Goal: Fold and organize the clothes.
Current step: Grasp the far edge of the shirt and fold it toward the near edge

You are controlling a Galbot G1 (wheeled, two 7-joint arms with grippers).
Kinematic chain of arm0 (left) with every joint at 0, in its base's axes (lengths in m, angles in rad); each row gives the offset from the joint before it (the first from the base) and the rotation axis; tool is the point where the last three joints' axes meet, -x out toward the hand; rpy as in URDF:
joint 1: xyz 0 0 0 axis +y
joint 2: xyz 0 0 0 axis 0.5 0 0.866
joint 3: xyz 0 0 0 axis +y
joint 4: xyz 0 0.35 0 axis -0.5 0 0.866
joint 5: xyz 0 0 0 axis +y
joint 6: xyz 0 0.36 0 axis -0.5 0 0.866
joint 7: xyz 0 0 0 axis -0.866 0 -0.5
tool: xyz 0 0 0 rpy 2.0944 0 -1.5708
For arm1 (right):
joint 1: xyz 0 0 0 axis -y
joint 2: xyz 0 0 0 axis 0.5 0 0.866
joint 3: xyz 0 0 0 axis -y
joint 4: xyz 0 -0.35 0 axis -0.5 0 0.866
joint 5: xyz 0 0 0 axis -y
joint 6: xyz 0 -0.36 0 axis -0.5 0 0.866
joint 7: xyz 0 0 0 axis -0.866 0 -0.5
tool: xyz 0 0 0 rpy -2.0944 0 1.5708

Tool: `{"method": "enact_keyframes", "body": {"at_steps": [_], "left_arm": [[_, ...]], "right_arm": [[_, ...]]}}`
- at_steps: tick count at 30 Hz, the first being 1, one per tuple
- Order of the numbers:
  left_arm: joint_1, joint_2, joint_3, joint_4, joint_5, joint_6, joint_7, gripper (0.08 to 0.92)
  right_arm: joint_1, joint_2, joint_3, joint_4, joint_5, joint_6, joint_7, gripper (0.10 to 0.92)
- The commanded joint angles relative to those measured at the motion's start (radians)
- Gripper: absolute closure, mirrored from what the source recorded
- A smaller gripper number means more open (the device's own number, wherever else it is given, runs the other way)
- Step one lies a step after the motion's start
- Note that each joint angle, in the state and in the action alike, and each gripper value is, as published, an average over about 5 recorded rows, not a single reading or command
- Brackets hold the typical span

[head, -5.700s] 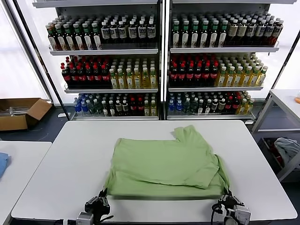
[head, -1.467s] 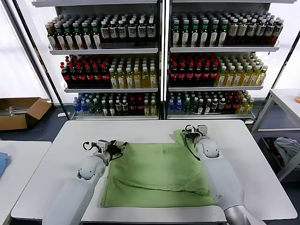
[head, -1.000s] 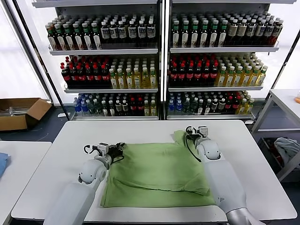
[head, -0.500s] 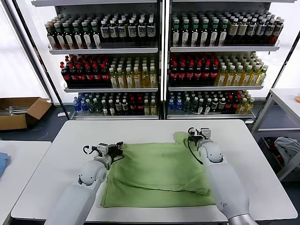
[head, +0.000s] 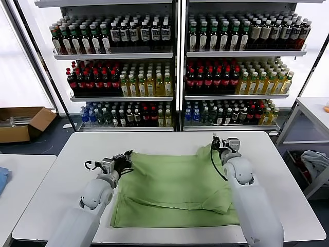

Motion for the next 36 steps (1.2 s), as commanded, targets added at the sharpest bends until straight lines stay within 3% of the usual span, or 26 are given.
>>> {"method": "enact_keyframes", "body": {"at_steps": [1,21,36], "left_arm": [[0.136,0.003,-0.050,-0.141,0.020,-0.024,0.005,0.912],[0.391,-0.010,-0.113,-0.294,0.116,-0.052,0.045,0.912],[0.471,-0.035,-0.127,-0.317,0.164,-0.054,0.054,0.912]], "right_arm": [[-0.168,-0.022,0.074,0.209,0.007,0.005,0.012,0.918],[-0.524,0.006,0.195,0.443,0.011,0.010,0.034,0.918],[-0.651,0.014,0.210,0.475,-0.032,0.015,0.049,0.918]]}}
